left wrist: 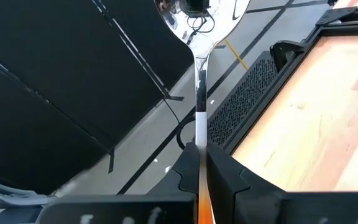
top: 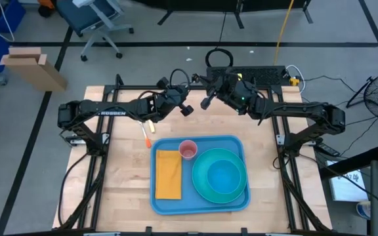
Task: Set up tray
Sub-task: Put the orange spoon on the yellow napkin
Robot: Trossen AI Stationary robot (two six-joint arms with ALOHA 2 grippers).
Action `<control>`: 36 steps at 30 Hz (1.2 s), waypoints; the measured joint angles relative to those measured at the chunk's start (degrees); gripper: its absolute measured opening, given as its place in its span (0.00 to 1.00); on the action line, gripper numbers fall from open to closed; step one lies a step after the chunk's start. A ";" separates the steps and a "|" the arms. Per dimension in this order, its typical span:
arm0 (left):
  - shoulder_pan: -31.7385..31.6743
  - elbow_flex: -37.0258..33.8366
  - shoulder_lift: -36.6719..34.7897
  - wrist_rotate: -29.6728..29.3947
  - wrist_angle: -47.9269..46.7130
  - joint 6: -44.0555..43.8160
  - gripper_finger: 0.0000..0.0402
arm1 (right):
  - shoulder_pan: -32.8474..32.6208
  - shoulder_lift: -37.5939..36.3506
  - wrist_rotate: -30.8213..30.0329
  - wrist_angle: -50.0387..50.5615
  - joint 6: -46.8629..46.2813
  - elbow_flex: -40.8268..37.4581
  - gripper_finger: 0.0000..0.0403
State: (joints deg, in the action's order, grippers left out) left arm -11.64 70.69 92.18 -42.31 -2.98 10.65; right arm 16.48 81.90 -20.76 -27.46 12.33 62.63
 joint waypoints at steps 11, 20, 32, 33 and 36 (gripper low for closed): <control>0.19 -0.06 -0.02 0.71 1.89 -0.08 0.02 | 0.69 0.08 1.56 1.38 -1.67 0.00 0.15; 0.73 -0.03 -0.04 1.32 2.78 0.67 0.02 | 1.25 0.11 2.00 1.53 -1.27 0.00 0.15; 2.35 0.03 -0.13 2.81 -1.27 5.01 0.04 | 6.61 0.21 17.18 13.09 -5.03 4.44 0.00; 2.86 0.03 -0.36 1.79 -2.33 6.53 0.06 | 7.08 0.21 19.06 14.65 -5.06 5.59 0.00; 5.41 0.03 -2.27 -2.34 -11.19 7.81 0.12 | 8.38 0.21 22.80 20.03 -5.79 10.22 0.00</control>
State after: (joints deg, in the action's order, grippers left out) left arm -6.23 70.72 89.91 -44.65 -14.17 18.46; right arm 24.85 82.11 2.05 -7.43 6.54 72.85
